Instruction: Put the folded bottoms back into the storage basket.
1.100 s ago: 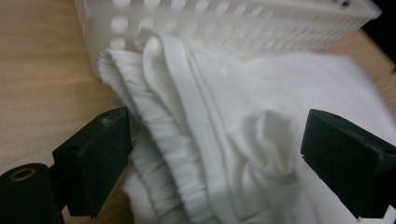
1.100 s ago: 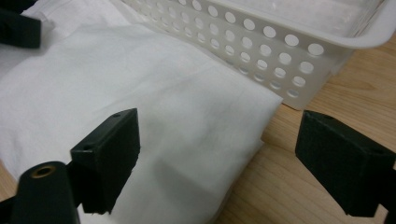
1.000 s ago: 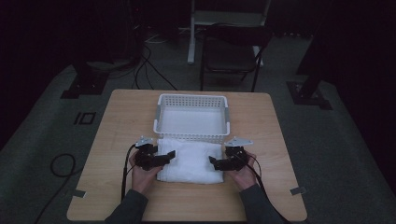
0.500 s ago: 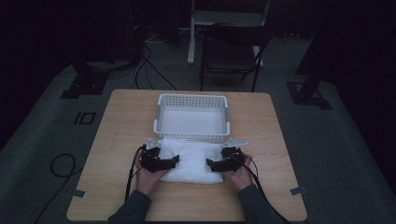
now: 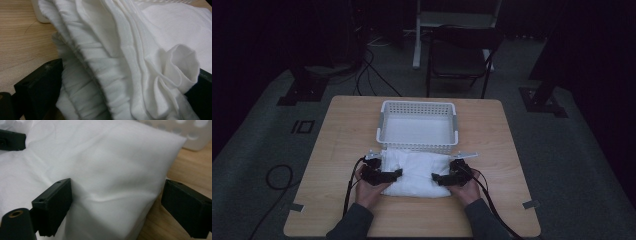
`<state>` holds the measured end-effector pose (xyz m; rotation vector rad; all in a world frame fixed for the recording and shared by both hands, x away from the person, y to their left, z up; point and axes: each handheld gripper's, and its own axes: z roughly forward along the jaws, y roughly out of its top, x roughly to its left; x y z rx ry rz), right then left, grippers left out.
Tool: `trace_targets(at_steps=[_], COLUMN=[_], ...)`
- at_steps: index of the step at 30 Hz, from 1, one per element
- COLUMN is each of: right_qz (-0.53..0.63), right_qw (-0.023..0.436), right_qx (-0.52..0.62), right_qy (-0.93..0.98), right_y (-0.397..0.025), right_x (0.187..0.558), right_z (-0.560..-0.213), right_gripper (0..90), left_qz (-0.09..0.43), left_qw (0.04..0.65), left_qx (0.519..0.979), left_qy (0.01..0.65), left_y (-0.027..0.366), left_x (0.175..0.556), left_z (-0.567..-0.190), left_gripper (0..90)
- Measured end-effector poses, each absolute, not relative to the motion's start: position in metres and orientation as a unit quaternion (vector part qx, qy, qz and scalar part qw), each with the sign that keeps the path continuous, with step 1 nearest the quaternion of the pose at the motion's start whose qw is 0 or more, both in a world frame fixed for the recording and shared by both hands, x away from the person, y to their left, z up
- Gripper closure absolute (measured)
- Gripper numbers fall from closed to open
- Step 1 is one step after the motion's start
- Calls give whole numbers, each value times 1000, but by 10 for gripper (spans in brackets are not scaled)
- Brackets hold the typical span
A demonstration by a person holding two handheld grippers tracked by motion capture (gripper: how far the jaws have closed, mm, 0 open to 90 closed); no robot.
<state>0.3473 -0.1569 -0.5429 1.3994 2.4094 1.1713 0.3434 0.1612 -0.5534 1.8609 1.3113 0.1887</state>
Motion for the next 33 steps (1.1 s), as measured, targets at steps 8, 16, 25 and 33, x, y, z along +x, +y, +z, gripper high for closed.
trace_targets(at_steps=[8,16,25,33], right_qz=[399,407,440,442], right_qw=[30,19,-26,-23], right_qx=[477,471,471,469], right_qy=[783,782,765,764], right_y=[-160,-162,-163,-162], right_x=[350,351,354,355], right_z=[-548,-549,-552,-553], right_gripper=[96,125,247,254], left_qz=[51,33,29,2], left_qw=[425,425,408,421], left_qx=[735,739,745,748], left_qy=[525,522,527,514], left_y=[162,165,163,166], left_x=[342,344,347,351], left_z=[-552,-550,-547,-548], left_gripper=[76,140,141,215])
